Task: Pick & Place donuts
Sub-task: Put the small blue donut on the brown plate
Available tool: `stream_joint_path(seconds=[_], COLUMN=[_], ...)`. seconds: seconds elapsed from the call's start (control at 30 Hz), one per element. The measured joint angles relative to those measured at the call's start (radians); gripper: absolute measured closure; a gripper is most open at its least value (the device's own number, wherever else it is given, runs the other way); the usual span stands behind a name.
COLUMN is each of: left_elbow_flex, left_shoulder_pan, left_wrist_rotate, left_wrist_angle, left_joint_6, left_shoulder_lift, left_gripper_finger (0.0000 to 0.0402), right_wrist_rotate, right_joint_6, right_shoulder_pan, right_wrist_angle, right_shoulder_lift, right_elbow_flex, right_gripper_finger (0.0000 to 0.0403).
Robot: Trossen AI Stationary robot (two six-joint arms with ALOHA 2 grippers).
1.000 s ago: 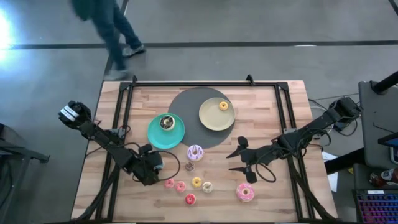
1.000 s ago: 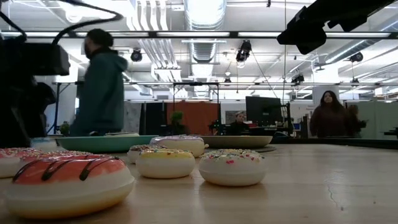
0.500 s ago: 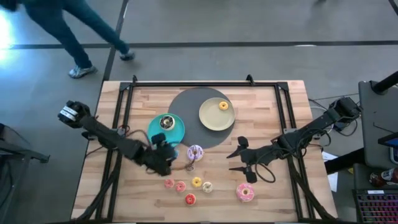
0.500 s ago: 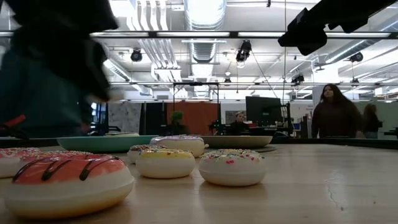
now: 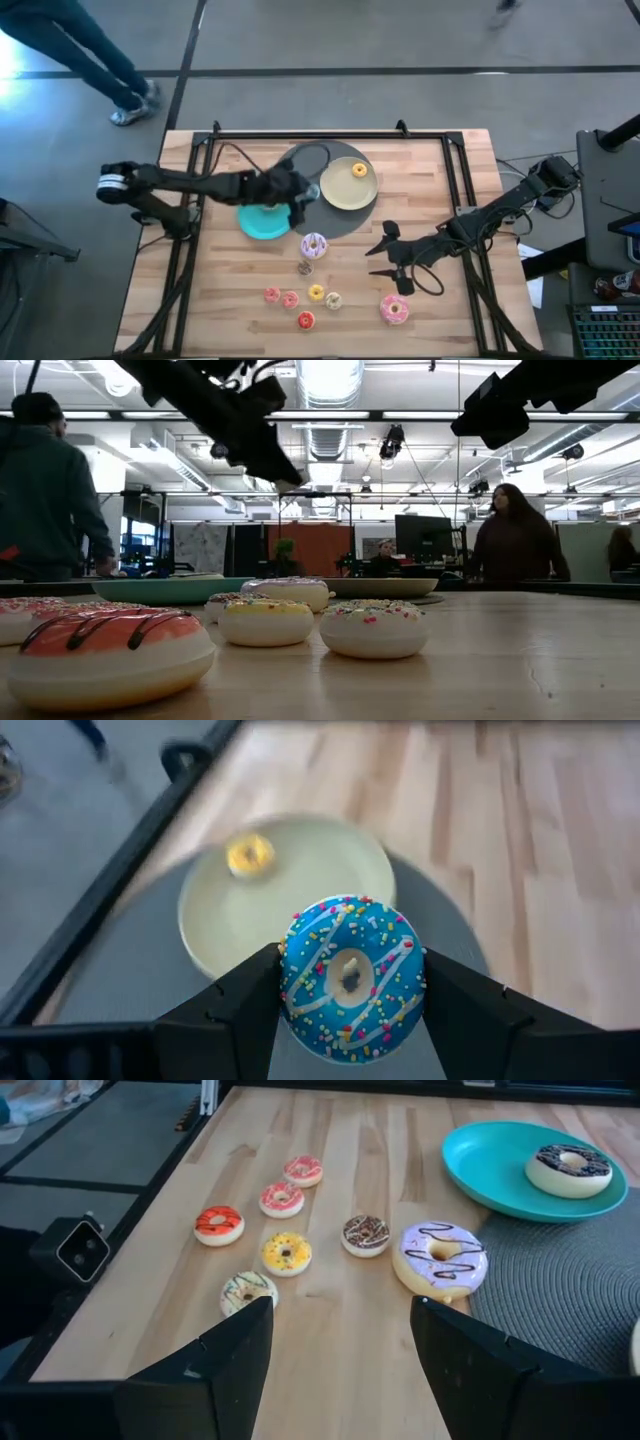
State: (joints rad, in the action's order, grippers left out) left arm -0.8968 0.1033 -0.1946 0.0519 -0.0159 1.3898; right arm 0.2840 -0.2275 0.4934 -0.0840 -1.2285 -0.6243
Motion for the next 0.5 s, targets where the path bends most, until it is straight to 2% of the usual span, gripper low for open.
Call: stream_joint_path(seconds=[0.2,0.5], left_elbow_flex=[-0.022,-0.226], left_shoulder_pan=[0.095,0.162], left_wrist_rotate=[0.113,0.182], left_wrist_angle=[-0.19,-0.17], left_joint_6=[-0.02,-0.034], left_shoulder_lift=[0.107,0.364], left_gripper_finger=[0.0207,0.0207], right_wrist_rotate=[0.003,0.004], right_joint_6=[0.011,0.012], right_shoulder_pan=[0.0,0.0], right_wrist_angle=[-0.002,-0.003], right_shoulder_lift=[0.0,0.0], right_elbow_flex=[0.0,0.0], right_gripper_finger=[0.0174,0.0174])
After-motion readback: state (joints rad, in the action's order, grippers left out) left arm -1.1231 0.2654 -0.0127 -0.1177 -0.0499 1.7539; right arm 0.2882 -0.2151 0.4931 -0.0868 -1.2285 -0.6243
